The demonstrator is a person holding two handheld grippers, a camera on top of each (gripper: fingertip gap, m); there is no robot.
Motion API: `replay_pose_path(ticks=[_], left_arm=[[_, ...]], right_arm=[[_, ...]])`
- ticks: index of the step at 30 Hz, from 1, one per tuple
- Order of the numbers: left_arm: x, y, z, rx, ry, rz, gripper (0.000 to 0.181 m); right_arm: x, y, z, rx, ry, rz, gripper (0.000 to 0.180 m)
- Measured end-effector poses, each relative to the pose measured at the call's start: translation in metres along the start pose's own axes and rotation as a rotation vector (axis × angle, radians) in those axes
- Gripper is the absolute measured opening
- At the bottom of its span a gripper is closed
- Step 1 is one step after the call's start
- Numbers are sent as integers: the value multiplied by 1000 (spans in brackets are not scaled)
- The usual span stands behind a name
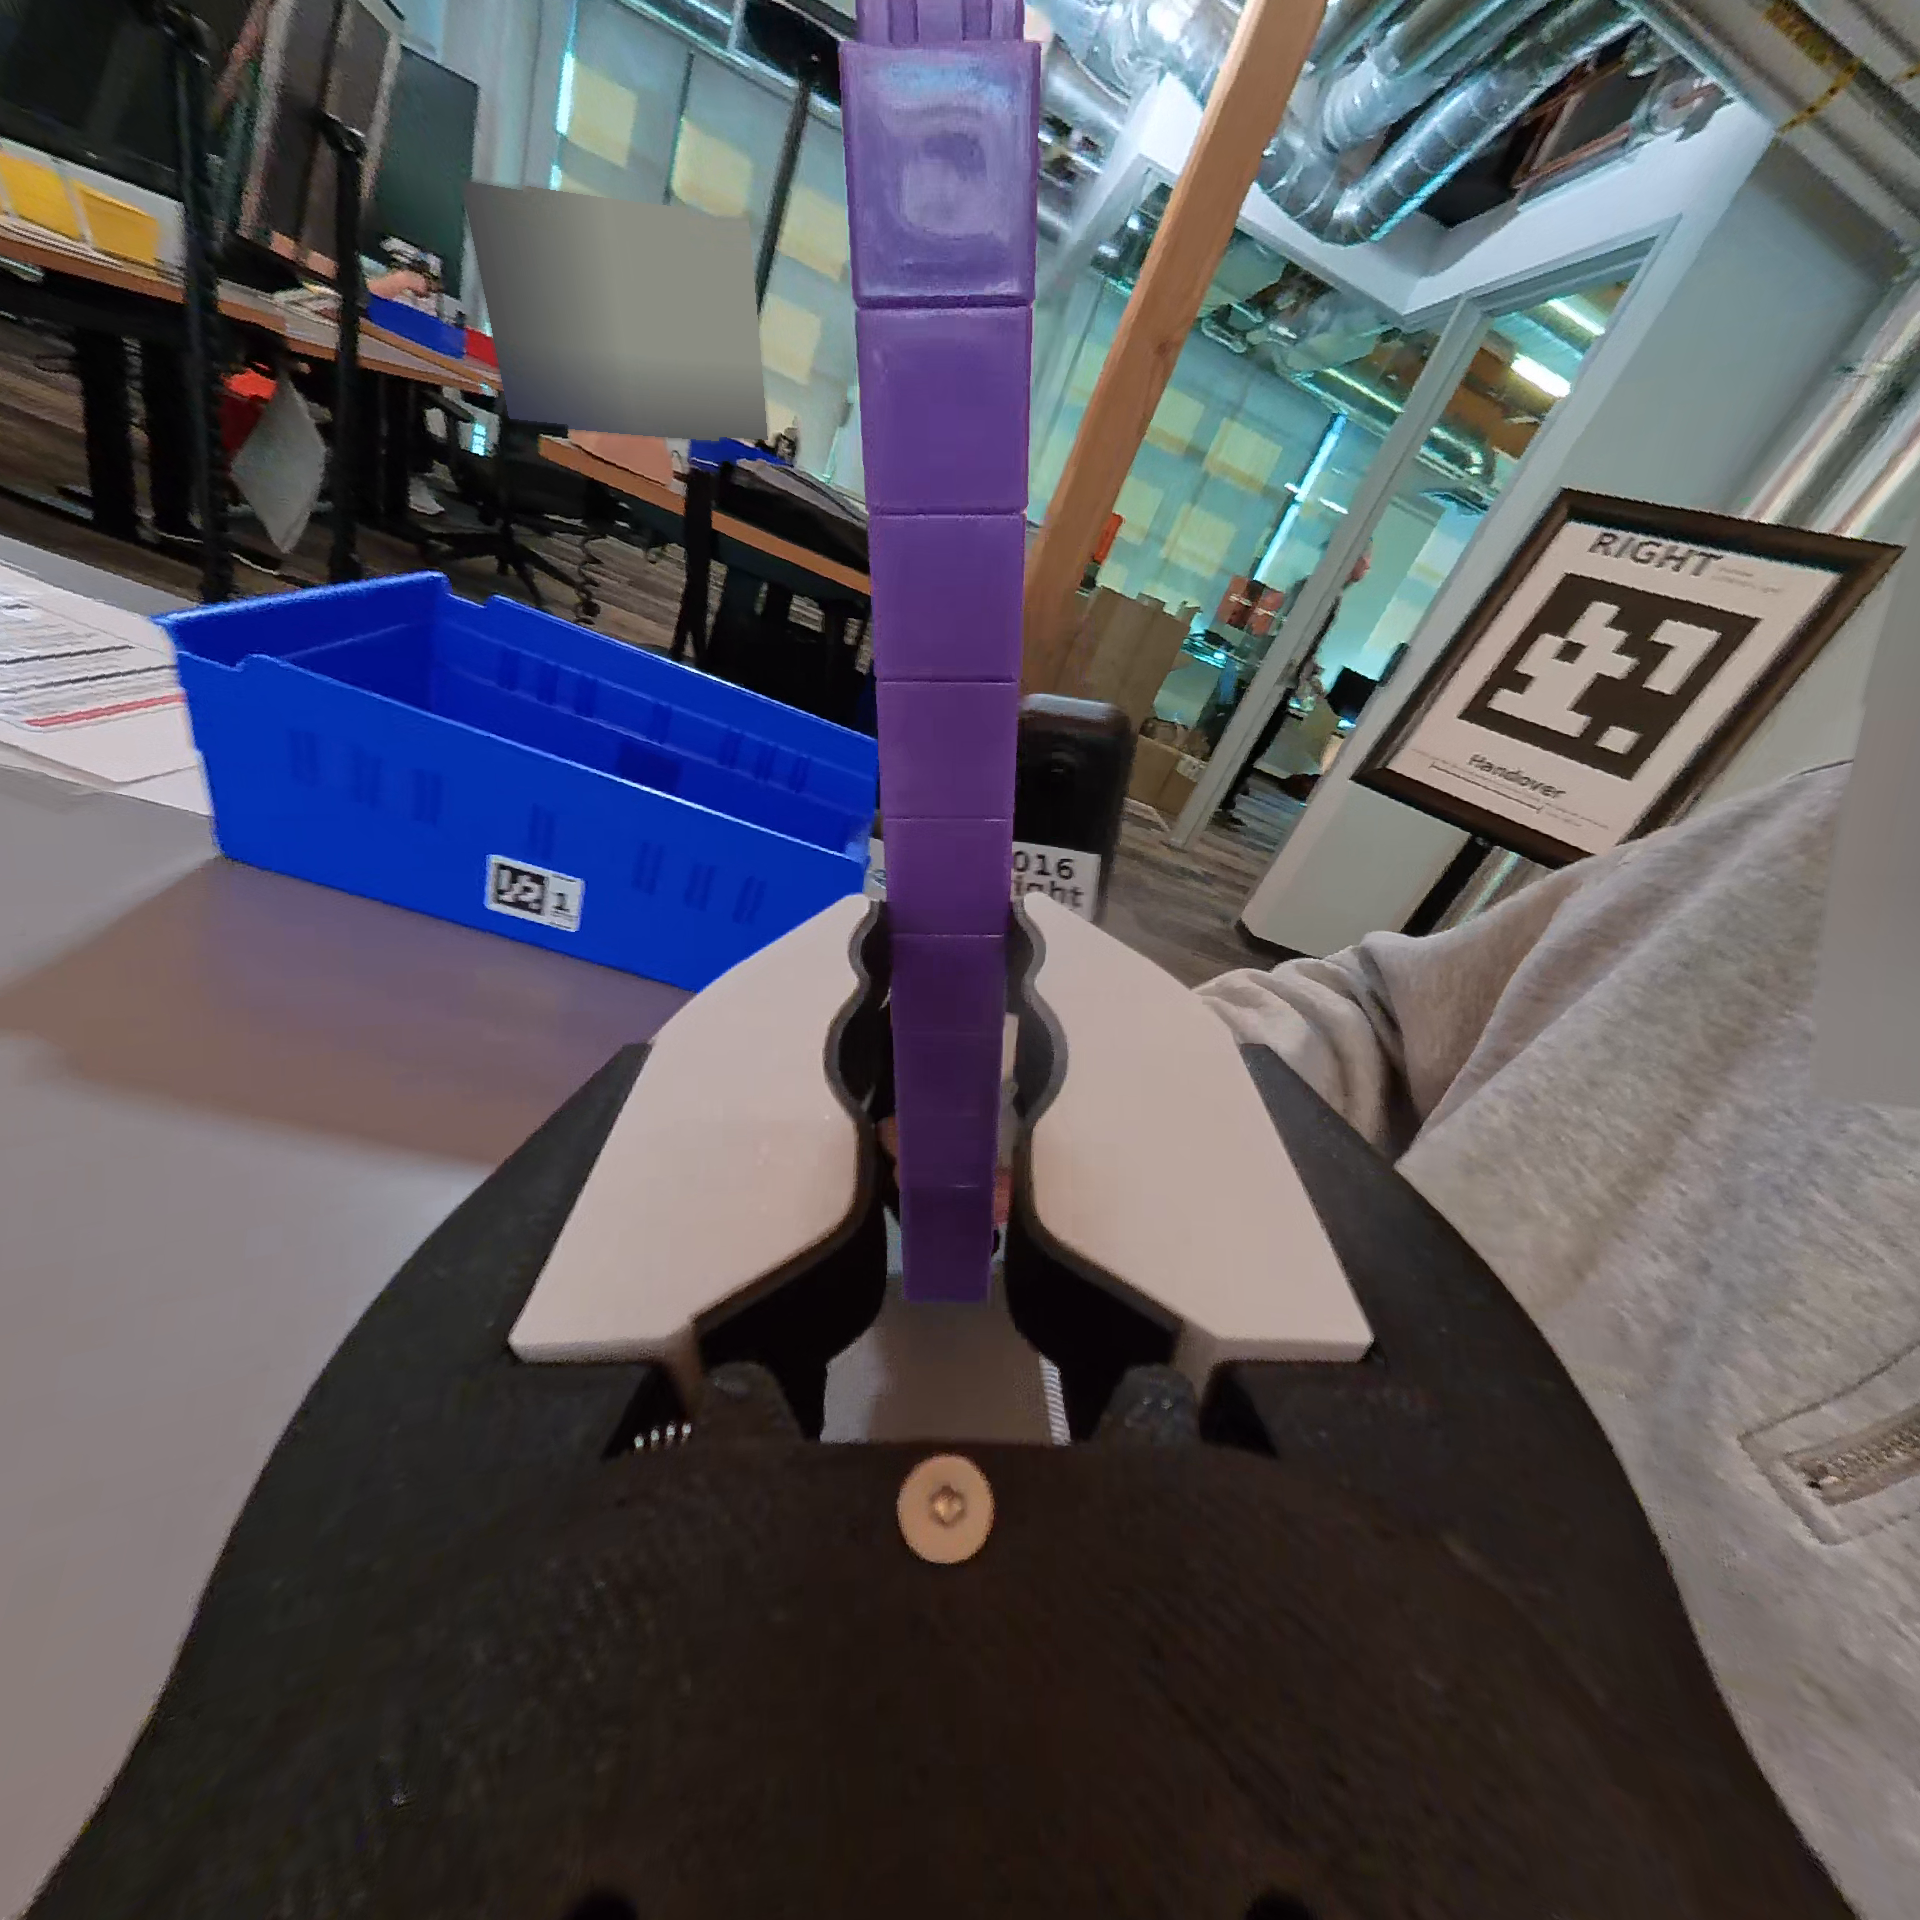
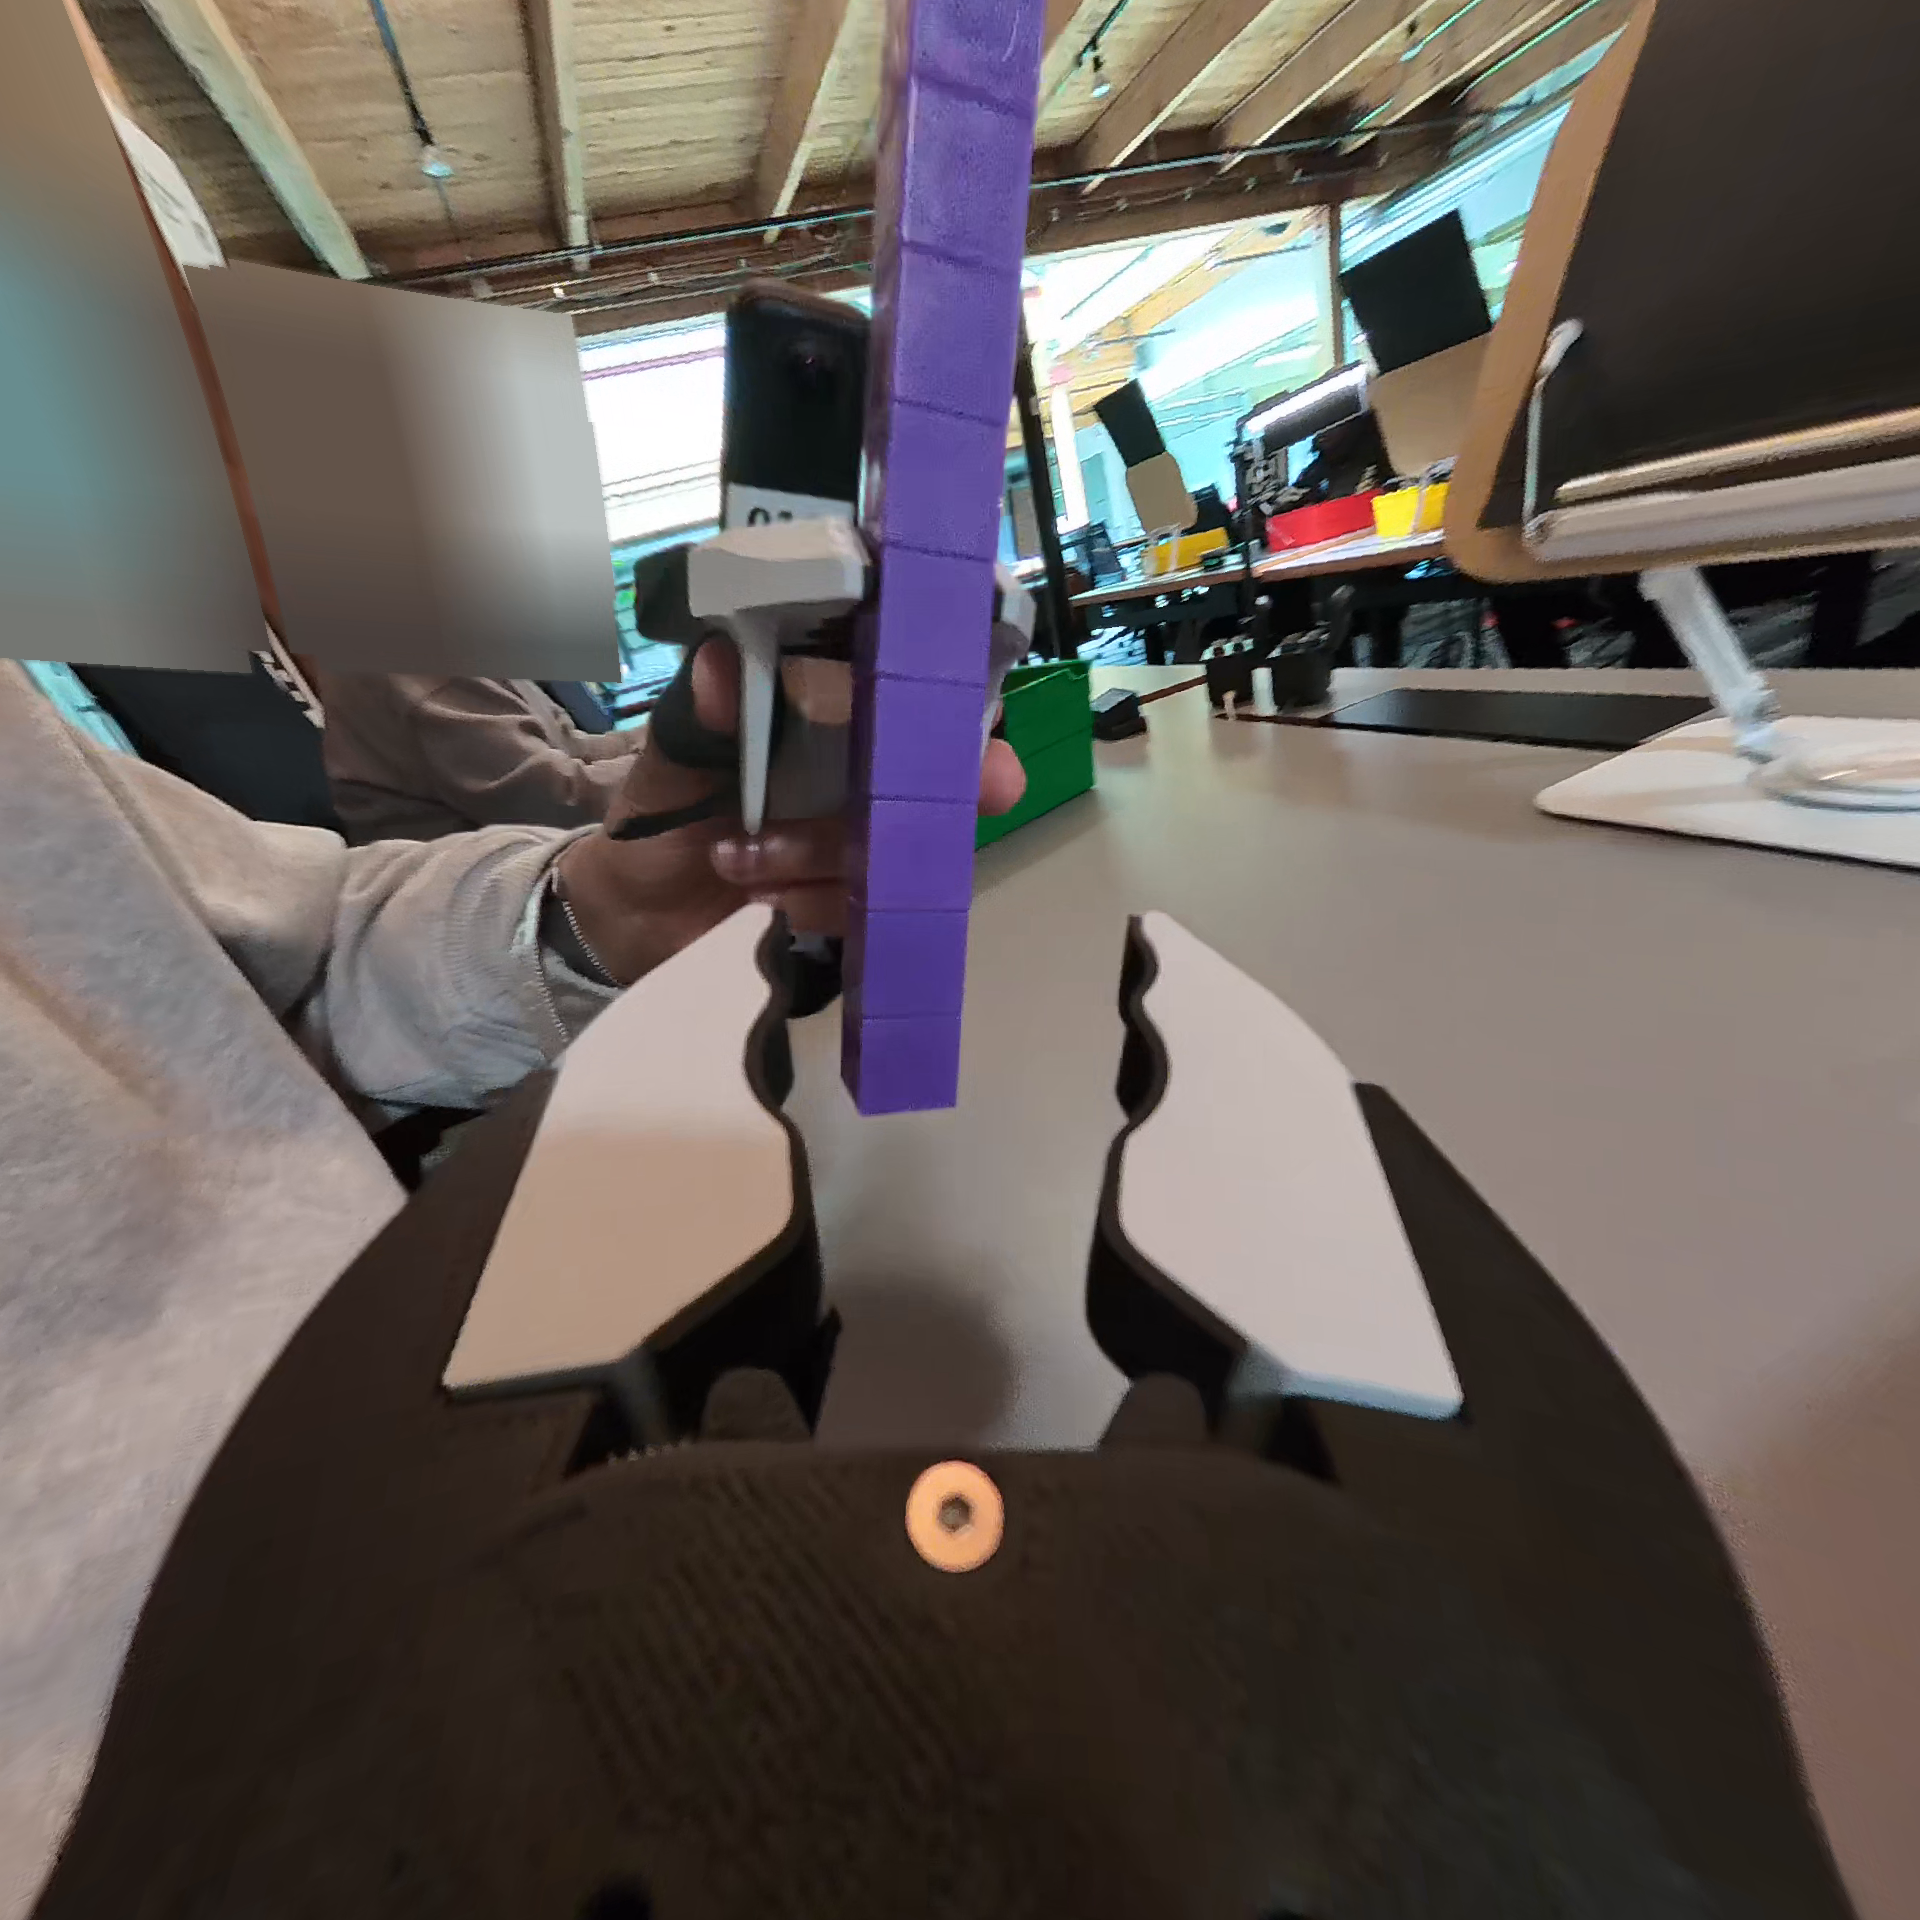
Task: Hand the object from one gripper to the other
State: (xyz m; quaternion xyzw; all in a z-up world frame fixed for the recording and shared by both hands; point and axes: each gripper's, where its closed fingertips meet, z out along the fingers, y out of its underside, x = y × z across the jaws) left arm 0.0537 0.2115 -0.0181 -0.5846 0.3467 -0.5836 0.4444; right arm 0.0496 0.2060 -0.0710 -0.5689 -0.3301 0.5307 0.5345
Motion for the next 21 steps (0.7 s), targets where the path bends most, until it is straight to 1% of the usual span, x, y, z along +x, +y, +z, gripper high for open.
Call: replay_pose_path(ticks=[3, 6, 7, 9, 11, 13, 18, 21], left_arm=[[-13, -2, -6, 23, -61, 12, 21], [-19, 0, -8, 29, -53, -21, 21], [-17, 1, -8, 31, -24, -34, 21], [-5, 1, -9, 40, 100, -52, 21], [10, 1, -12, 37, 239, -65, 21], [21, 2, -15, 32, 333, -61, 21], [43, 5, -17, 20, 462, -41, 21], [58, 5, -18, 23, 545, -49, 21]], right_arm=[[7, -4, -5, 2, 40, -41, 61], [6, -5, -5, 3, 38, -52, 59], [4, -5, -5, 3, 24, -49, 57], [-1, -6, -5, 6, -26, -29, 51], [-11, -8, -7, 14, -118, 24, 43], [-21, -9, -9, 7, -211, 99, 39], [-42, -2, -8, -29, -417, 334, 41], [-57, 6, -7, -80, -538, 454, 41]])
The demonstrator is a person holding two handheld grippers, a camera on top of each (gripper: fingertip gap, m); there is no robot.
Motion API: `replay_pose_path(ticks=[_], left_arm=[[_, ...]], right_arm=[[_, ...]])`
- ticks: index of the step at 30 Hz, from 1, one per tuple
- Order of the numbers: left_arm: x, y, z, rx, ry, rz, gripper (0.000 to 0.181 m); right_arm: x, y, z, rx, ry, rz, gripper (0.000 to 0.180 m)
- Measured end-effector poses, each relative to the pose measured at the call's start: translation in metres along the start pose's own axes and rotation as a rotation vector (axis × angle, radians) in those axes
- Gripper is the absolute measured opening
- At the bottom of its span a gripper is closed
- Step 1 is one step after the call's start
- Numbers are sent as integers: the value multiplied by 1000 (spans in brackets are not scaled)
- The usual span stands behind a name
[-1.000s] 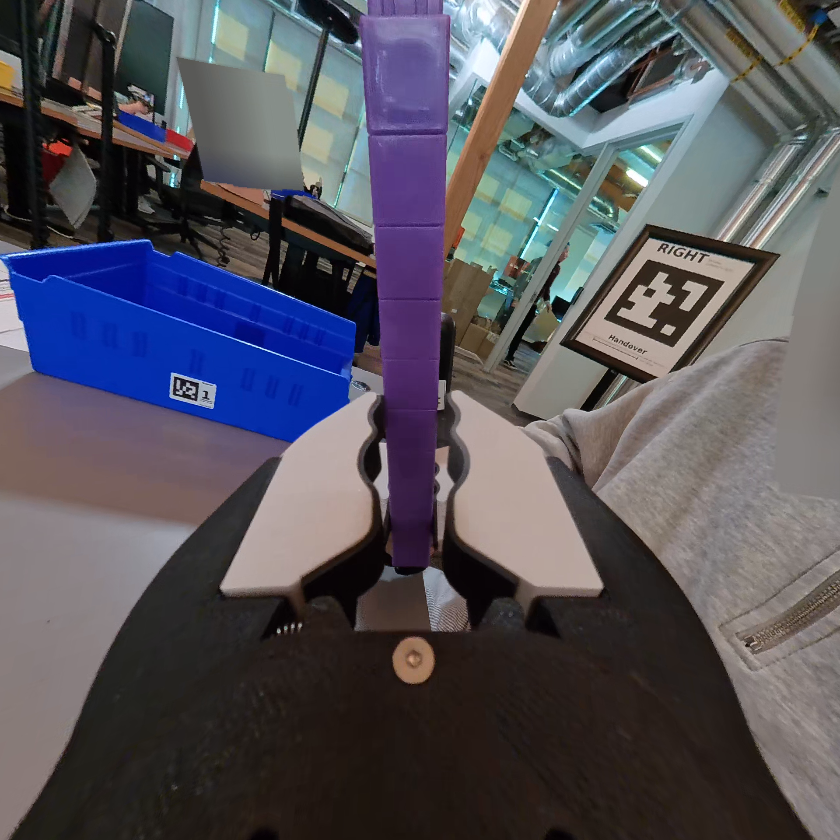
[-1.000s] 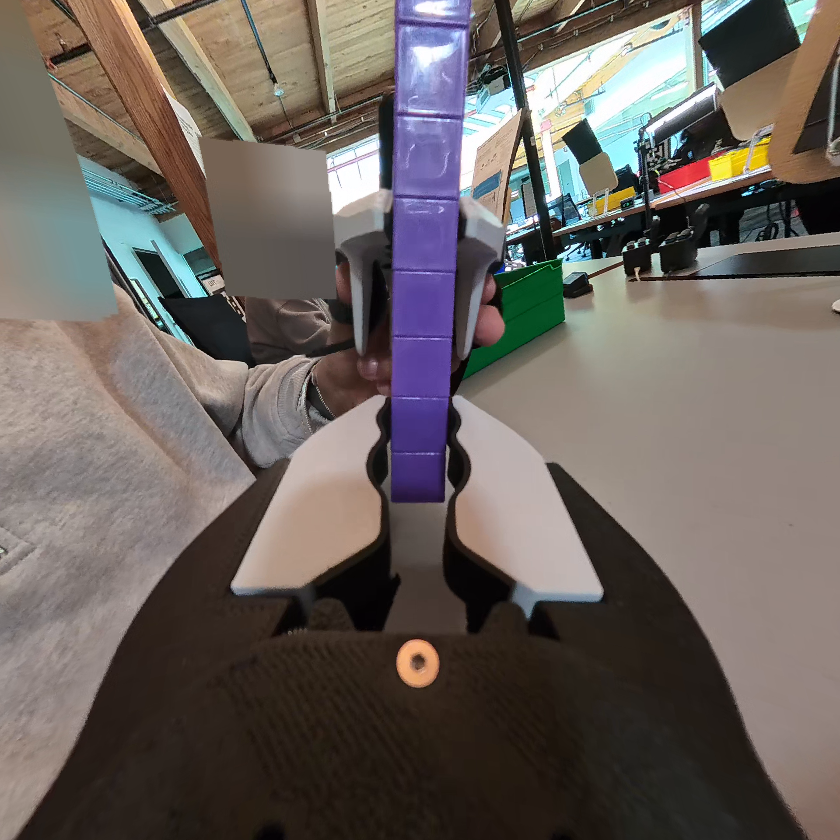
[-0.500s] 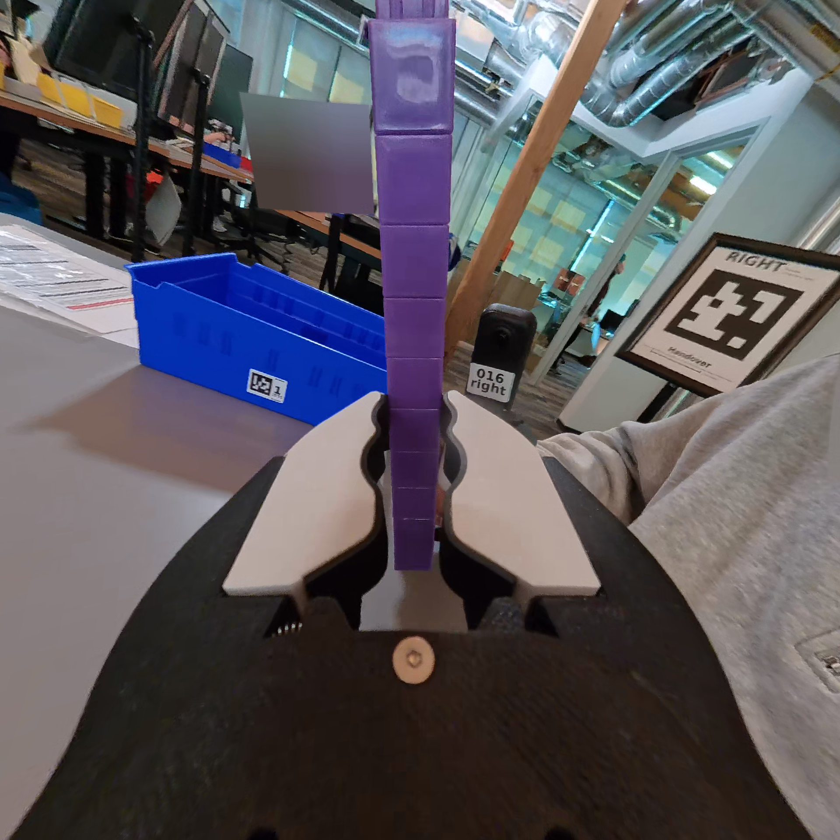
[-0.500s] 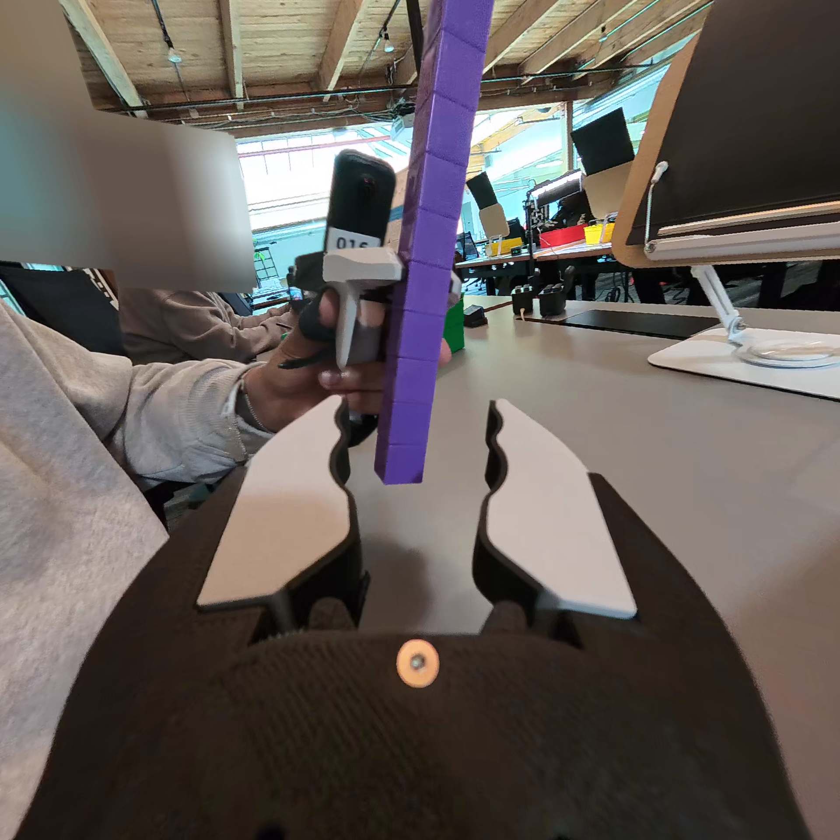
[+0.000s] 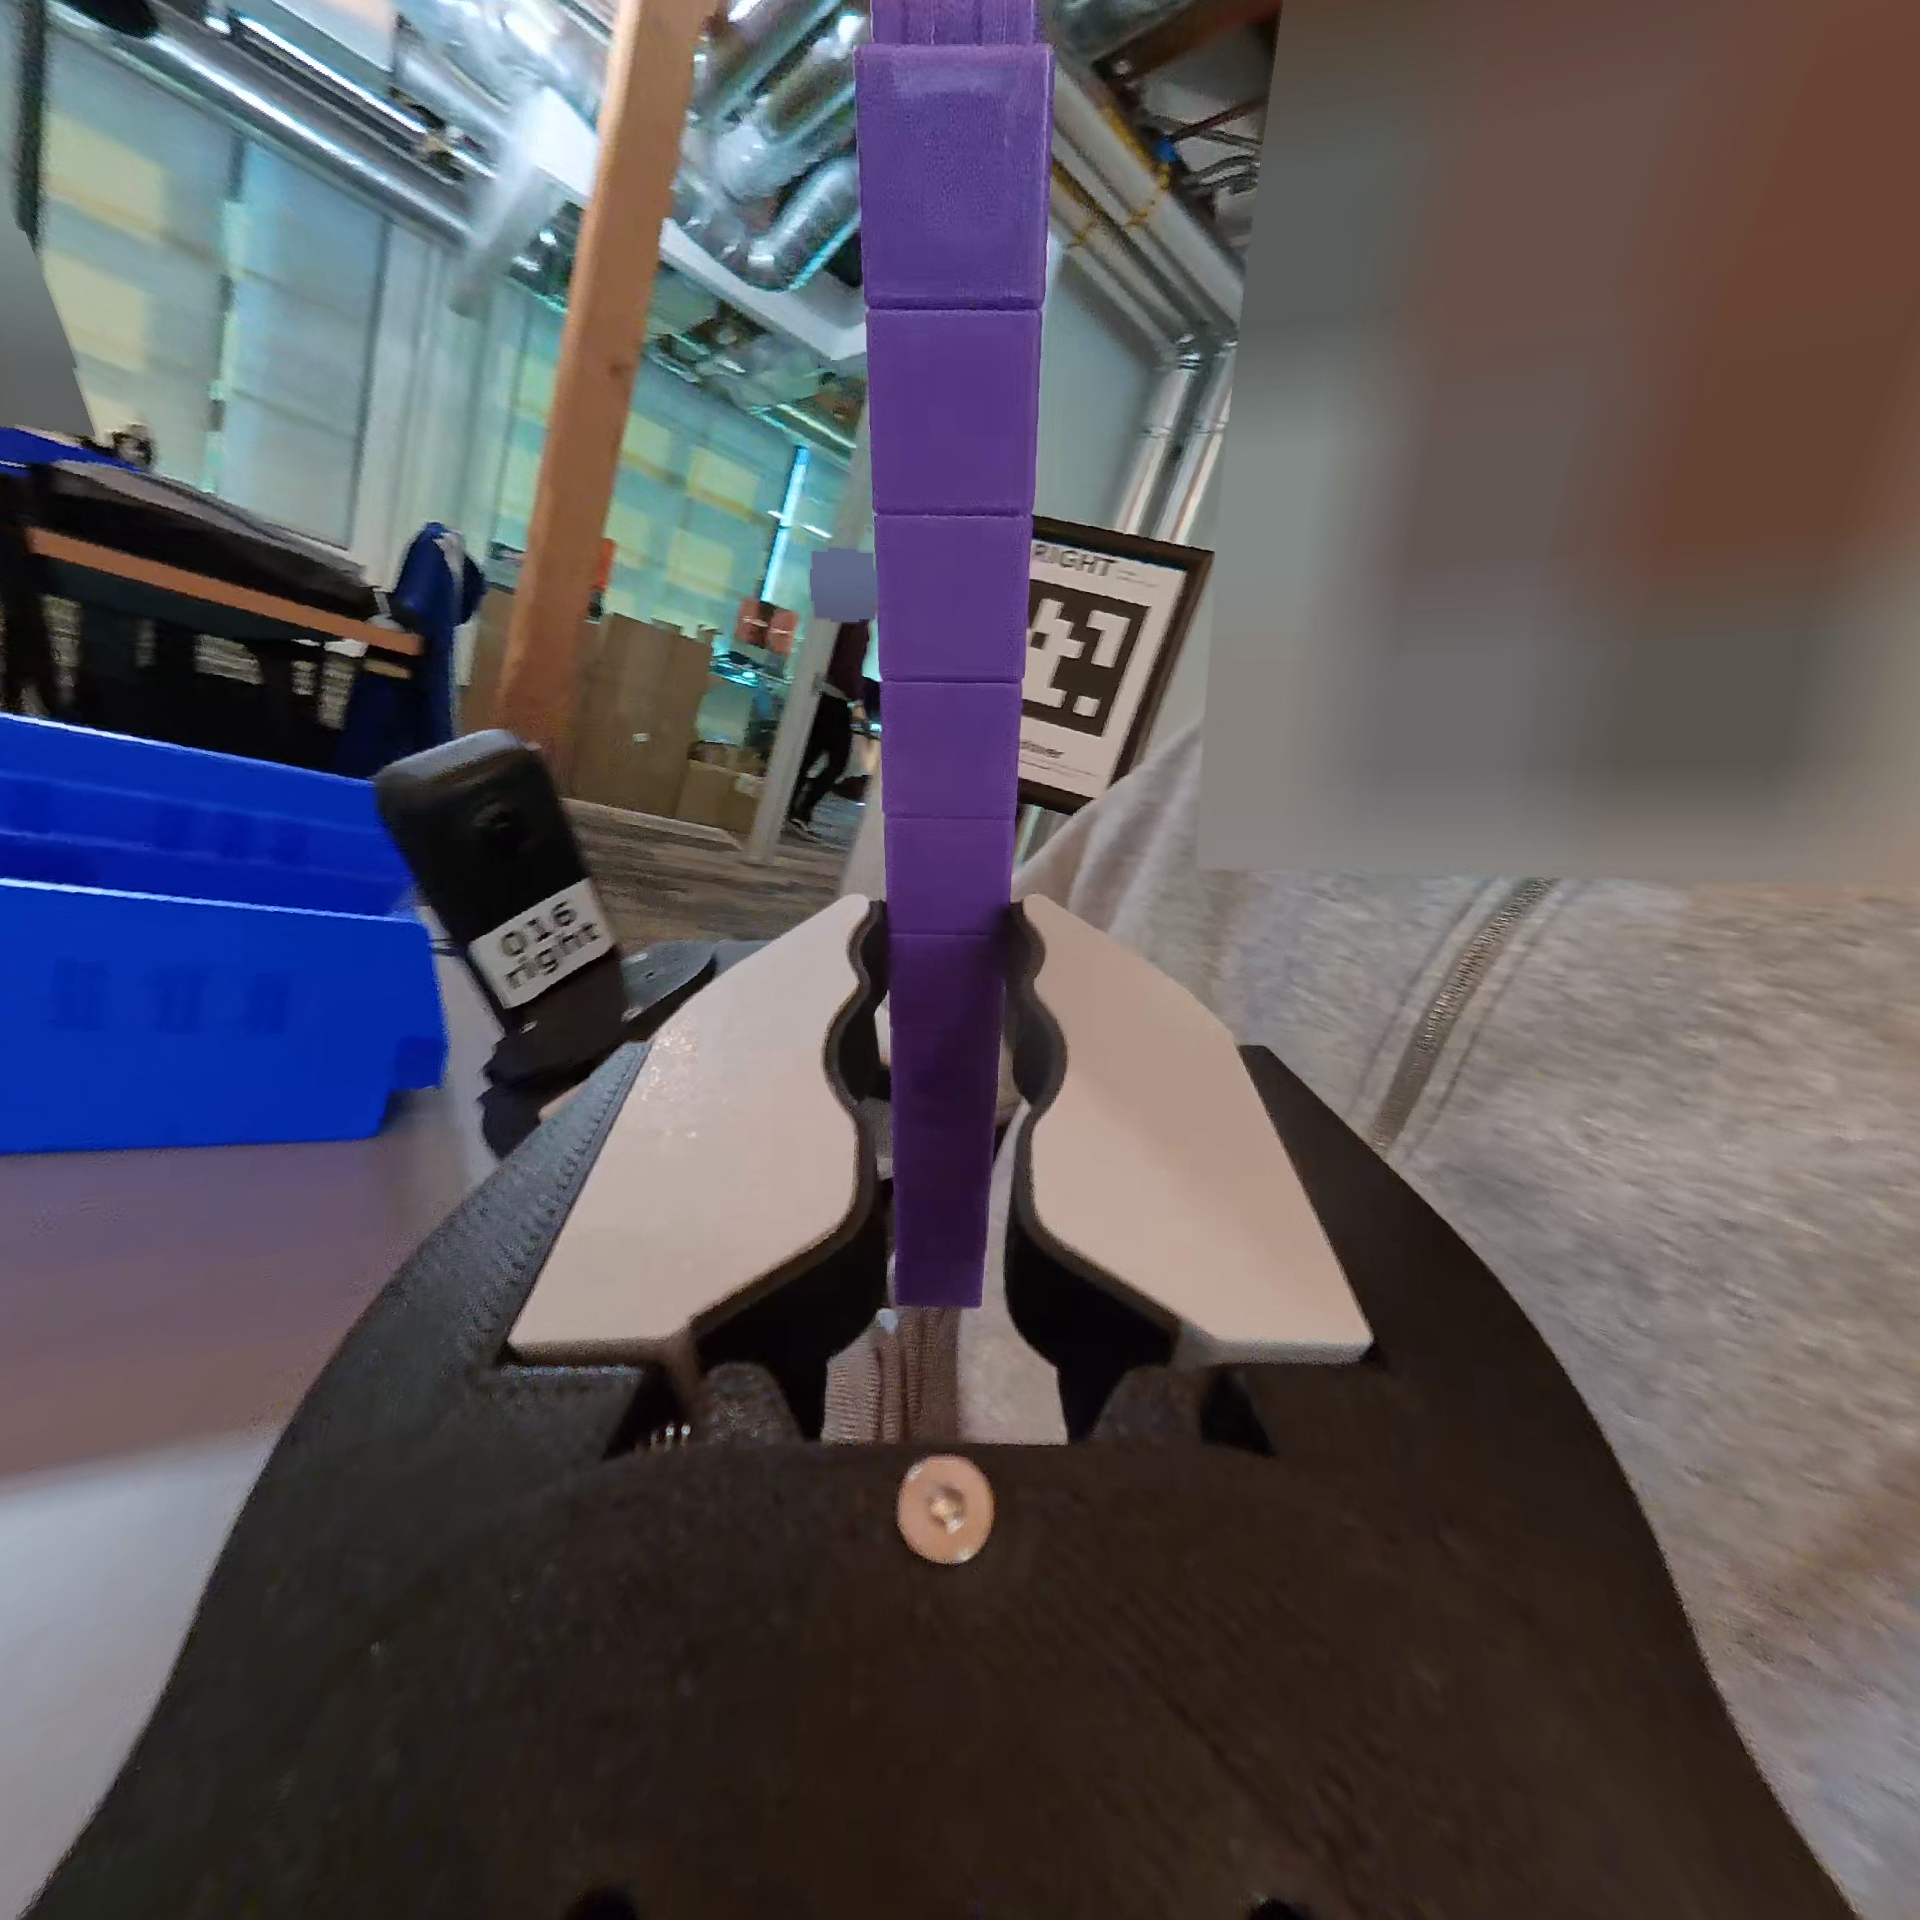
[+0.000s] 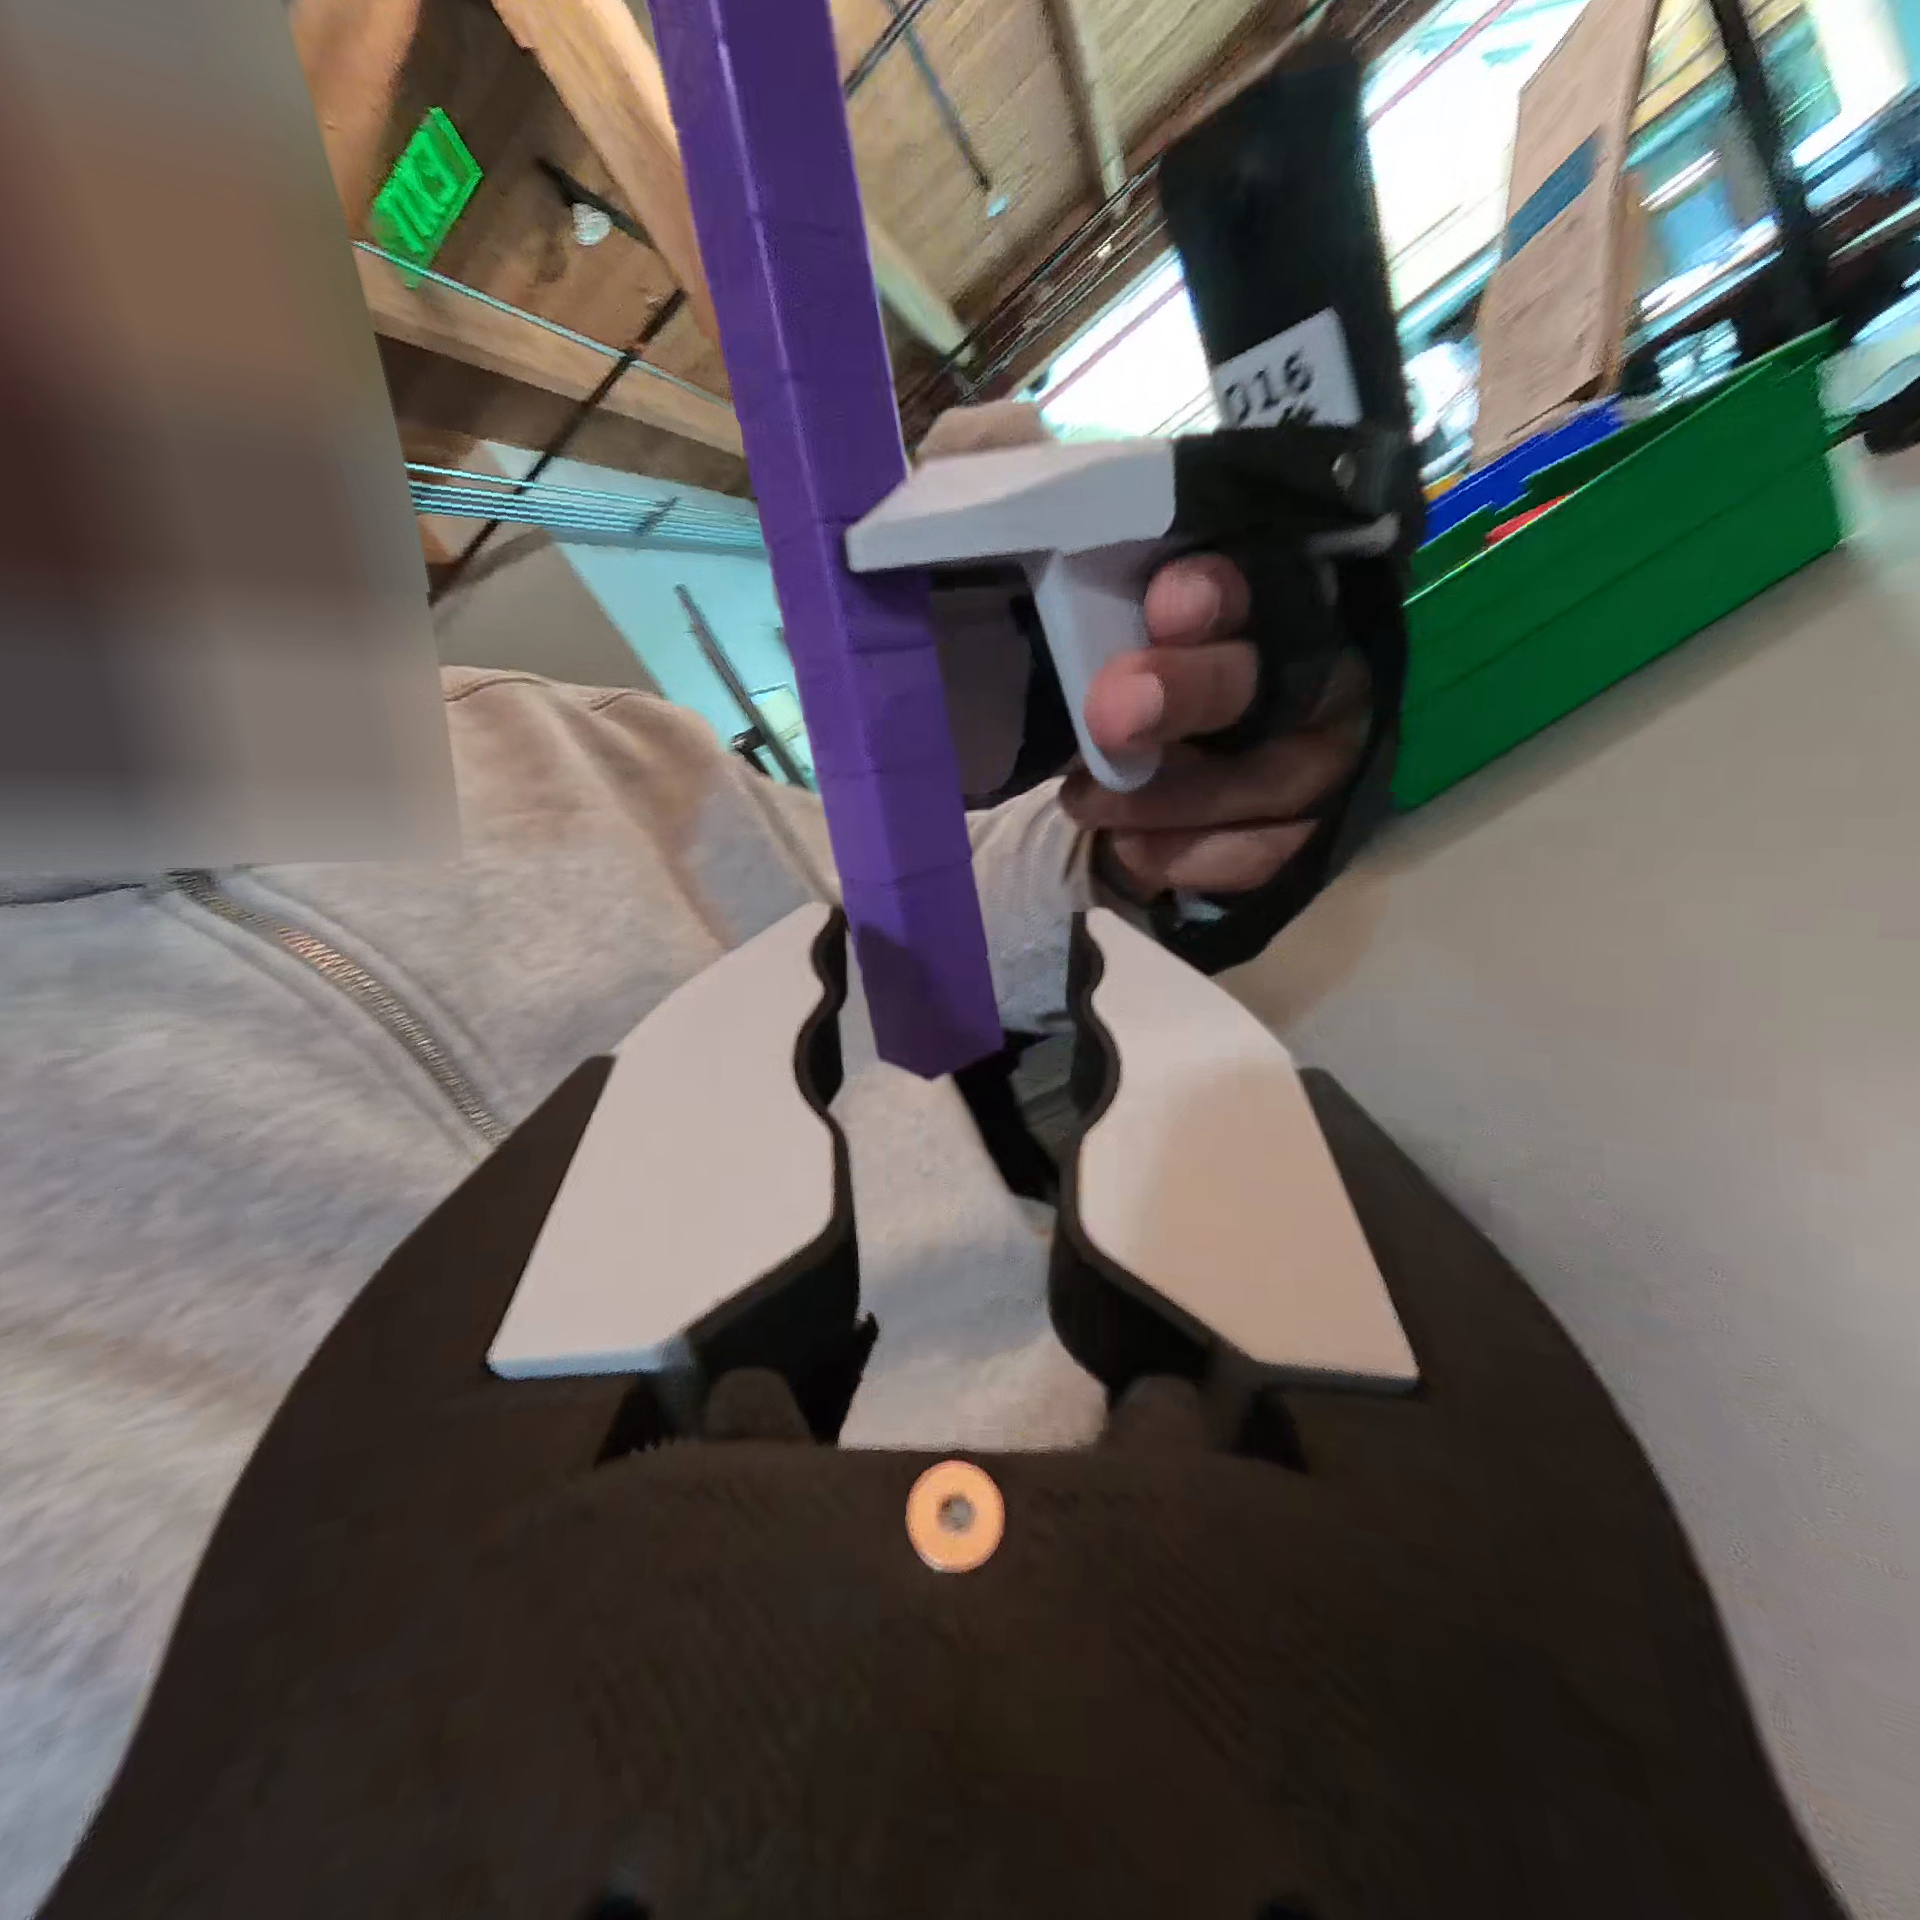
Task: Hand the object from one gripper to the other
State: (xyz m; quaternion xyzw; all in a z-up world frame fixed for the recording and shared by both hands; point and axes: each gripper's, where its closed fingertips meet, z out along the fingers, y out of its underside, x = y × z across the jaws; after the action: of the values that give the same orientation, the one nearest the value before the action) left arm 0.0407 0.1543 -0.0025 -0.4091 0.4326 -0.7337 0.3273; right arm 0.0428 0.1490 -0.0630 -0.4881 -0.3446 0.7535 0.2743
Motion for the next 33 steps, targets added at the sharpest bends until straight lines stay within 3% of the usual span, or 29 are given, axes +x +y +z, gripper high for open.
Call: replay_pose_path(ticks=[8, 16, 18, 21, 29, 33], left_arm=[[19, 10, 17, -48, 109, -21, 21], [25, 11, 24, -42, 148, -58, 21], [17, 7, 23, -17, 87, -46, 36], [-2, 3, 18, 9, -37, -30, 66], [-39, 4, 2, 18, -266, 0, 74], [-47, -3, -4, 38, -348, 34, 73]], right_arm=[[-28, 26, 17, -114, -195, 57, 38], [-42, 36, 23, -163, -244, -6, 25], [-41, 31, 22, -143, -220, -42, 22], [-31, 17, 17, -91, -137, -101, 22], [28, -9, -15, -76, 356, -349, 22], [45, -5, -21, -132, 491, -404, 22]])
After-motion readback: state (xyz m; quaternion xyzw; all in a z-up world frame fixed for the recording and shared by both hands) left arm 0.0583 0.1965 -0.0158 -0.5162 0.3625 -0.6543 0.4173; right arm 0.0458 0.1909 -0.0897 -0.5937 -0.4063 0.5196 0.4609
